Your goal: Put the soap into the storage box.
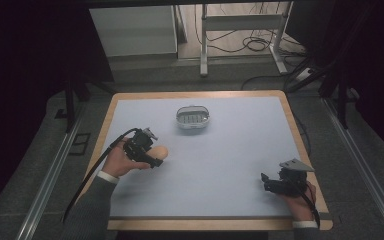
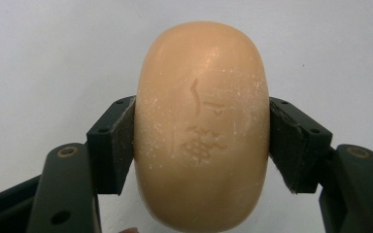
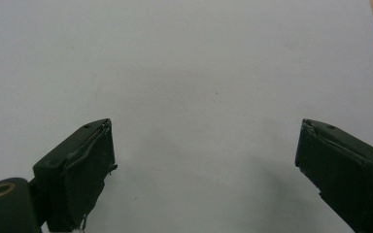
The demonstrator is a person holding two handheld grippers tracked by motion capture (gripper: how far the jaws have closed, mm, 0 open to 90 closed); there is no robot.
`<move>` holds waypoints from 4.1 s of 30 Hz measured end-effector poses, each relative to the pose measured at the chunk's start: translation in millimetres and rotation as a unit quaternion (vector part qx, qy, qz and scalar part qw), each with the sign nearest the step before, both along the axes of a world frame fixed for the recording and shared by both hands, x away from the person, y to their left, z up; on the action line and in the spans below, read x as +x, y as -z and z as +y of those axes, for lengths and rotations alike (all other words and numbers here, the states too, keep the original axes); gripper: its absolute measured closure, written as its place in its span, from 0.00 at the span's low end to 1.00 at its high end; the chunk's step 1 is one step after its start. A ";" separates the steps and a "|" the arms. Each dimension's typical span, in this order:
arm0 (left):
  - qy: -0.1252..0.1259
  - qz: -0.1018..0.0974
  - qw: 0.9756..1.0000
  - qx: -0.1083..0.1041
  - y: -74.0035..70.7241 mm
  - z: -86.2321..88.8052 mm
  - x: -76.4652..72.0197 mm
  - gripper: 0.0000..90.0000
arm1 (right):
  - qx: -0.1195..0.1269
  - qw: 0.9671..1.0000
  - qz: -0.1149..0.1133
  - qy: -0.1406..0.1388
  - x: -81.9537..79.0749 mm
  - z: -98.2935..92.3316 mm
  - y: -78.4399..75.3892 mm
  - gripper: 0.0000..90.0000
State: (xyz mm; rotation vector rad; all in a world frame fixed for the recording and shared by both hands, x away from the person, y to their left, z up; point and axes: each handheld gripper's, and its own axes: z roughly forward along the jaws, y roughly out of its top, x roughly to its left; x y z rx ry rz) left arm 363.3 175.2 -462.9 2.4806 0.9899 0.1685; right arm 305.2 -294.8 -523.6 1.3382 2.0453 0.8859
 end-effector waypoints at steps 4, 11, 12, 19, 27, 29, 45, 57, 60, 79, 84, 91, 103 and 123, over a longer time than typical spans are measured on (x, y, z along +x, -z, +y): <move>0.001 -0.001 1.000 0.001 -2.3 -2.2 2.3 0.36 | 0.000 1.000 0.001 0.000 0.2 -0.4 0.4 0.08; 0.003 -0.005 1.000 0.002 -6.6 -5.9 6.9 0.36 | 0.000 1.000 0.002 0.002 0.8 -1.6 1.4 0.08; 0.004 -0.004 1.000 0.001 -7.0 -6.4 7.6 0.36 | 0.000 1.000 0.002 0.003 0.8 -1.5 1.4 0.08; 0.006 -0.004 1.000 0.002 -9.1 -9.5 11.4 0.36 | -0.001 1.000 0.002 0.002 0.6 -1.9 1.4 0.08; 0.009 -0.008 1.000 0.007 -14.0 -12.8 17.3 0.36 | -0.002 1.000 0.003 0.003 0.9 -1.8 2.3 0.08; 0.011 -0.007 1.000 0.007 -14.2 -13.5 19.1 0.36 | -0.003 1.000 0.004 0.004 0.9 -1.9 2.4 0.08; 0.009 -0.016 1.000 0.008 -15.8 -21.4 27.5 0.36 | -0.003 1.000 0.006 0.004 1.0 -2.6 2.6 0.08; 0.012 -0.025 1.000 0.012 -23.6 -28.0 36.7 0.36 | 0.001 1.000 0.001 0.003 0.4 -3.4 0.8 0.08; 0.012 -0.026 1.000 0.012 -24.8 -29.8 39.0 0.36 | 0.000 1.000 0.001 0.004 0.2 -3.5 0.6 0.08; 0.015 -0.019 1.000 0.014 -21.6 -37.2 60.4 0.36 | 0.002 1.000 0.000 0.004 0.0 -4.9 -0.1 0.08; 0.015 -0.017 1.000 0.014 -20.8 -39.1 65.7 0.36 | 0.003 1.000 -0.001 0.005 -0.1 -4.9 -0.3 0.08; 0.015 -0.014 1.000 0.018 -20.3 -41.1 72.7 0.36 | 0.003 1.000 -0.002 0.005 -0.1 -5.3 -0.9 0.08; 0.016 -0.013 1.000 0.012 -20.0 -47.1 83.3 0.36 | 0.004 1.000 -0.005 0.004 0.4 -4.3 -1.9 0.08; 0.032 -0.015 0.999 0.021 -21.4 -64.7 103.5 0.36 | 0.004 1.000 -0.006 0.012 0.6 -6.1 -2.7 0.08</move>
